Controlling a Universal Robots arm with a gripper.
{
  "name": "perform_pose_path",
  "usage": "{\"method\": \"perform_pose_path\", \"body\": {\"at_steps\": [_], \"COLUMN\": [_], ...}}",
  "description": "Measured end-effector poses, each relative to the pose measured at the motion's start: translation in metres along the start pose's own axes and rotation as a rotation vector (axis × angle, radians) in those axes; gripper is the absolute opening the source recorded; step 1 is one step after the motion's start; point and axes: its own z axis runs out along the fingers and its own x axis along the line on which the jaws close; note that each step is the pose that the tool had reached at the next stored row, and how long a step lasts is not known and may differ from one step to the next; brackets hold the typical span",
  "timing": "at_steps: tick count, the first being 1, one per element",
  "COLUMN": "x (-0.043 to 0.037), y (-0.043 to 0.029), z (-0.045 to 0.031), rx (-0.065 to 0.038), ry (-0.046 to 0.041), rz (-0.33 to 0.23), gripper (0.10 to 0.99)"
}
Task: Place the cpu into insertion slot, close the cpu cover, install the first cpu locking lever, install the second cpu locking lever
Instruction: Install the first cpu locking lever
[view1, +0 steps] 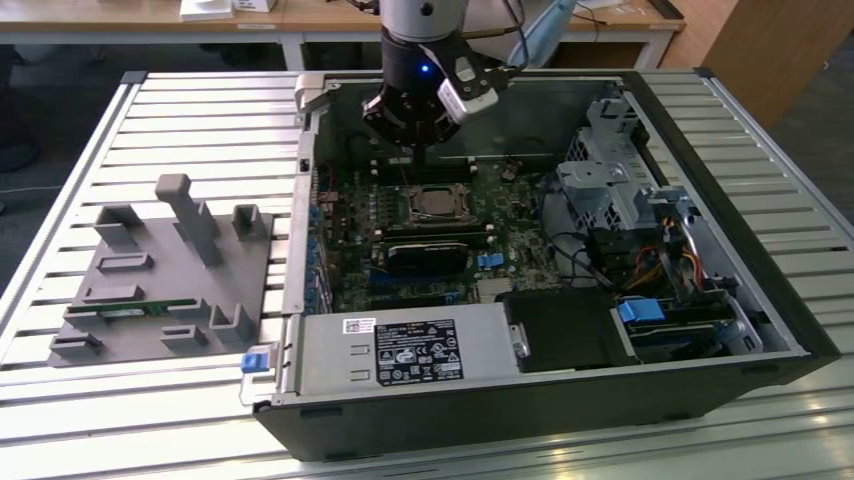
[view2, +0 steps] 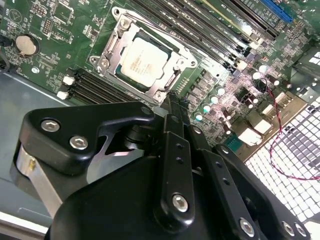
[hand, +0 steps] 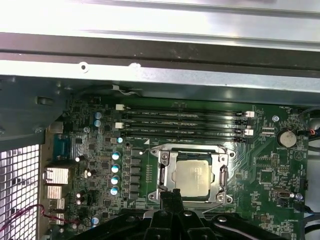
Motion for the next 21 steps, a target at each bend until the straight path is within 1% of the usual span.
{"method": "perform_pose_path", "body": {"at_steps": [13,21], "x": [0.0034,0.0087], "y": [0.0001,0.0002], "z": [0.0002,0.0003], "rx": [0.000,0.000], "ry": [0.0001,0.0000], "rz": [0.000,0.000], "gripper": [0.106,0.106]}}
